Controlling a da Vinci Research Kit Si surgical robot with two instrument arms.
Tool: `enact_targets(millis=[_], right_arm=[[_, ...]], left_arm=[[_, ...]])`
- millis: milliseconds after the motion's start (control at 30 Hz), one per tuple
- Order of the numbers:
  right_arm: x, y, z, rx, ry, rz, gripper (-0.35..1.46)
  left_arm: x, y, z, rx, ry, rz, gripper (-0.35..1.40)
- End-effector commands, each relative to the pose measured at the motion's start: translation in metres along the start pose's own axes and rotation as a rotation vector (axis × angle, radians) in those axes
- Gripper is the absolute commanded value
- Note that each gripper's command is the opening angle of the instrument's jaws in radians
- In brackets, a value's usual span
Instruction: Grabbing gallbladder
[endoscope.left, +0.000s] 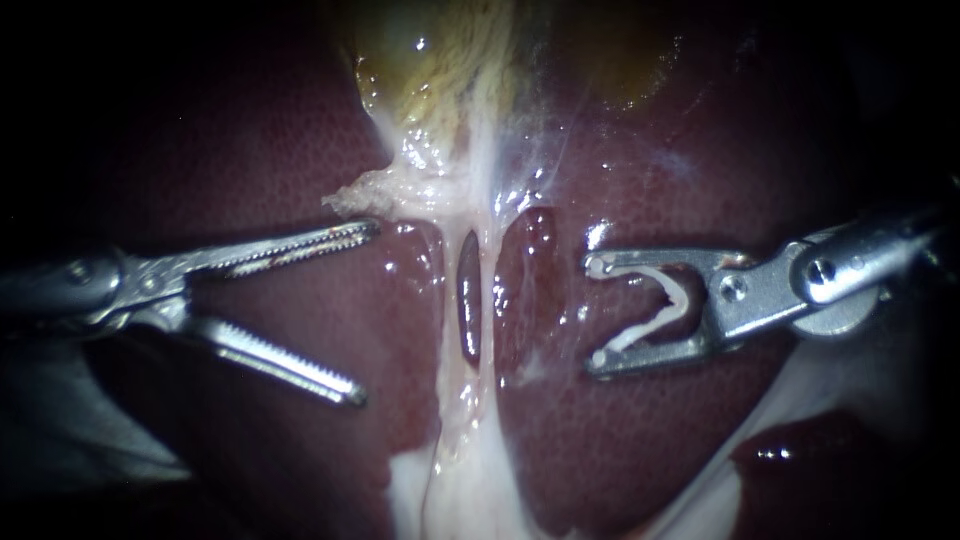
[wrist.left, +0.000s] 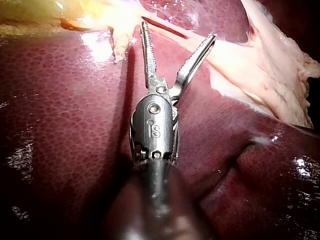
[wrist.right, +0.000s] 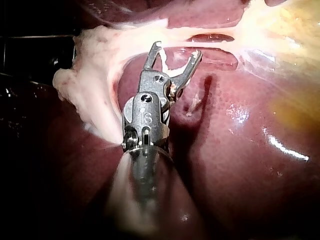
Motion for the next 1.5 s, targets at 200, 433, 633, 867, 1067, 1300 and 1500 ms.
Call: enact_targets(millis=[200,433,633,867,1067,1300,1500], right_arm=[[0.0000,0.0000,0.0000,0.000,0.000,0.000,0.49],[0.0000,0.0000,0.0000,0.000,0.000,0.000,0.49],[0.0000,0.0000,0.0000,-0.001,0.000,0.000,0.49],[0.0000,0.0000,0.0000,0.000,0.000,0.000,0.49],[0.0000,0.0000,0.0000,0.000,0.000,0.000,0.49],[0.0000,0.0000,0.0000,0.000,0.000,0.000,0.49],[0.0000,0.0000,0.0000,0.000,0.000,0.000,0.49]], left_arm=[[0.0005,-0.0006,-0.0003,0.028,-0.043,-0.019,1.16],[0.0028,-0.0043,-0.0007,0.075,-0.102,-0.038,1.13],[0.0034,-0.0077,-0.0001,0.102,-0.110,-0.050,1.09],[0.0012,-0.0093,0.0011,0.110,-0.139,-0.063,1.06],[0.0002,-0.0084,0.0012,0.105,-0.182,-0.122,0.89],[-0.0001,-0.0079,0.0011,0.101,-0.211,-0.190,0.57],[0.0001,-0.0078,0.0008,0.106,-0.217,-0.237,0.12]])
